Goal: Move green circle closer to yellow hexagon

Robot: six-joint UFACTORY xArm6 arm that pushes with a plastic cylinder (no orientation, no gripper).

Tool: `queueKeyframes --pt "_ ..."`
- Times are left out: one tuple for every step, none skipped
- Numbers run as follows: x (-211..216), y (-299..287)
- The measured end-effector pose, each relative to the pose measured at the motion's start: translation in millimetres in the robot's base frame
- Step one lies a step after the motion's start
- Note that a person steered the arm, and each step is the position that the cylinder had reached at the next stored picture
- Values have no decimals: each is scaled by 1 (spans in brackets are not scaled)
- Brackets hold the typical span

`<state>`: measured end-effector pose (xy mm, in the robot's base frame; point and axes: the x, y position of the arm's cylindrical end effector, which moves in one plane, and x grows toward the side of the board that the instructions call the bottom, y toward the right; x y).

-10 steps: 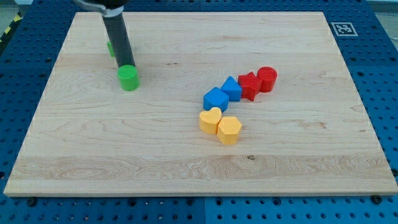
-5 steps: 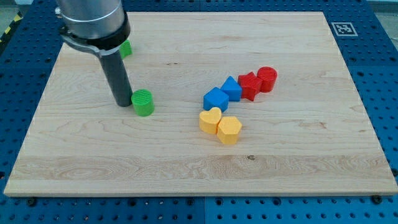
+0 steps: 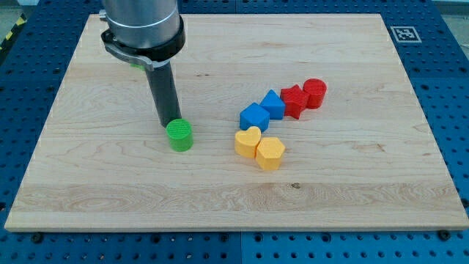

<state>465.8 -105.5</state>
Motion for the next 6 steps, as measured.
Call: queueKeyframes --pt "25 -1" --pt "36 1" --pt "42 5" --pt "60 27" --pt "67 59" --pt "78 91"
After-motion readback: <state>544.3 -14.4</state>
